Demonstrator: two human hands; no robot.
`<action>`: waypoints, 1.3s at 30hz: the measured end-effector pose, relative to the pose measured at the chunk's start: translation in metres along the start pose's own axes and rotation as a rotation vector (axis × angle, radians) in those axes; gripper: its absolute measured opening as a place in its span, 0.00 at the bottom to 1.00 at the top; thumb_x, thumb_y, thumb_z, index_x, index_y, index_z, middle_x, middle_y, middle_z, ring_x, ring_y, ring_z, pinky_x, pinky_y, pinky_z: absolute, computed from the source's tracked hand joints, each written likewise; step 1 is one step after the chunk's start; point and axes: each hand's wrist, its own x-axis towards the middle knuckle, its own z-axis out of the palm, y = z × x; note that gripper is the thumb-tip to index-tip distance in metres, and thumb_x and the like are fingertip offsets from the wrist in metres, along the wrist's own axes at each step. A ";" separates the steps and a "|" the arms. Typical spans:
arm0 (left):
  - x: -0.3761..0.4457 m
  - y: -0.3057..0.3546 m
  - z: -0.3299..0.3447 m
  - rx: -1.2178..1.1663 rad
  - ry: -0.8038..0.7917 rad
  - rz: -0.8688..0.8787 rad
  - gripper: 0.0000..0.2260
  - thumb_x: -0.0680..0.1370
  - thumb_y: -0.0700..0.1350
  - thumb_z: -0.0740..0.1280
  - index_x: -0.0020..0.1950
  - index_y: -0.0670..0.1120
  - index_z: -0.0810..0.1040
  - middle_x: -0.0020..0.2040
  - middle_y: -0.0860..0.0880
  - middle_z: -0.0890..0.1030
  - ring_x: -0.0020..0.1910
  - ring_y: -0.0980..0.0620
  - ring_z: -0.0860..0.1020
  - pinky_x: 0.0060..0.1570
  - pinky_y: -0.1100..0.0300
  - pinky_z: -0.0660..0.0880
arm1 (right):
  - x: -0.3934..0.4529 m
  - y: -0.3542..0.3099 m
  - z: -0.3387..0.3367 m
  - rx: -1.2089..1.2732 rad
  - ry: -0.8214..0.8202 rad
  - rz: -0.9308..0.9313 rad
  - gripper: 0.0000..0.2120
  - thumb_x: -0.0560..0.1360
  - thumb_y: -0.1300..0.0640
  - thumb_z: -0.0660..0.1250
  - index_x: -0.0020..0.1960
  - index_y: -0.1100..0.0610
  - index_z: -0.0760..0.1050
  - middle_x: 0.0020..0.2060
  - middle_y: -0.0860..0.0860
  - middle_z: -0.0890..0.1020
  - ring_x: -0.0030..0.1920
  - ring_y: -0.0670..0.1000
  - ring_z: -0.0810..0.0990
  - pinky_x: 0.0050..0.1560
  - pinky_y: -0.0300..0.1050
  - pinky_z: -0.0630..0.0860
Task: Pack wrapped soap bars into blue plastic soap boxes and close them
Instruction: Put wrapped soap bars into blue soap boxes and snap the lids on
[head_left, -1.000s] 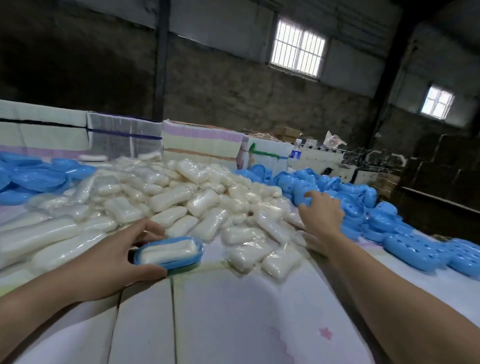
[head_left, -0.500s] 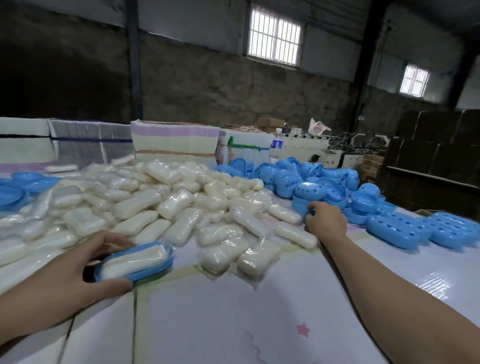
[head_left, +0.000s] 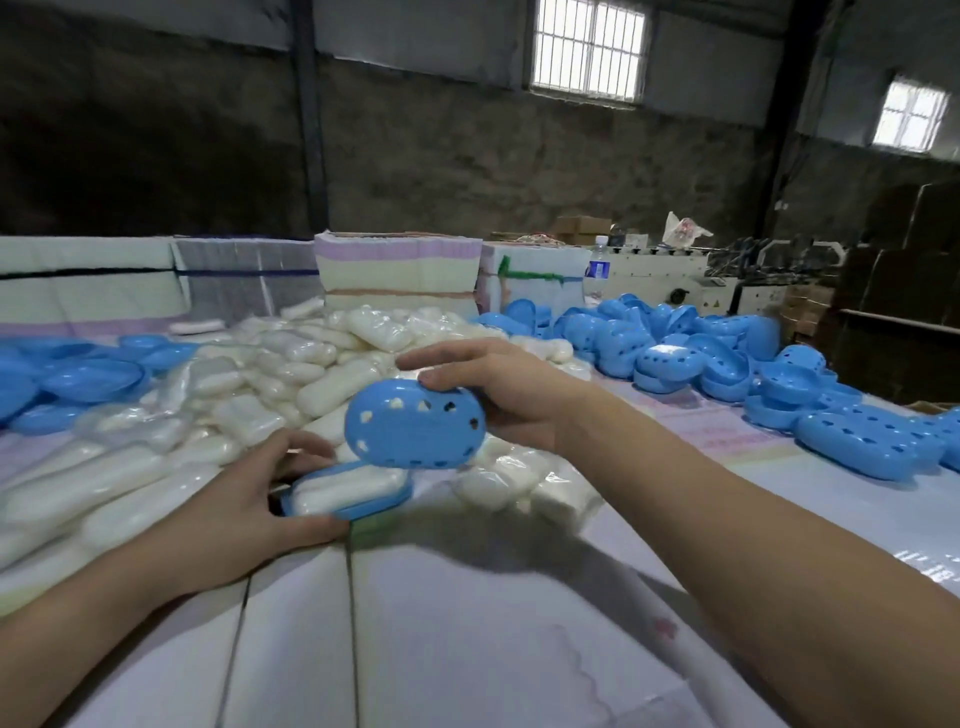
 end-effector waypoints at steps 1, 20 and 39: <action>-0.001 0.002 0.001 -0.008 0.003 -0.015 0.27 0.66 0.38 0.82 0.59 0.55 0.75 0.53 0.57 0.84 0.51 0.66 0.81 0.44 0.75 0.75 | 0.007 0.004 0.014 -0.005 -0.024 0.010 0.09 0.75 0.63 0.68 0.47 0.52 0.85 0.43 0.52 0.86 0.43 0.49 0.84 0.45 0.43 0.81; -0.005 0.007 -0.009 -0.014 -0.011 -0.047 0.35 0.64 0.51 0.83 0.66 0.62 0.69 0.57 0.57 0.80 0.53 0.65 0.80 0.47 0.69 0.77 | 0.009 0.038 0.044 -1.231 -0.094 -0.325 0.33 0.71 0.42 0.73 0.72 0.43 0.66 0.54 0.43 0.69 0.48 0.38 0.61 0.49 0.21 0.58; -0.007 0.009 -0.016 -0.030 -0.077 0.001 0.28 0.66 0.46 0.82 0.60 0.63 0.74 0.54 0.63 0.80 0.54 0.63 0.80 0.51 0.66 0.79 | 0.017 0.038 0.044 -0.991 -0.219 -0.249 0.29 0.73 0.52 0.74 0.70 0.39 0.68 0.62 0.46 0.72 0.55 0.40 0.72 0.53 0.24 0.66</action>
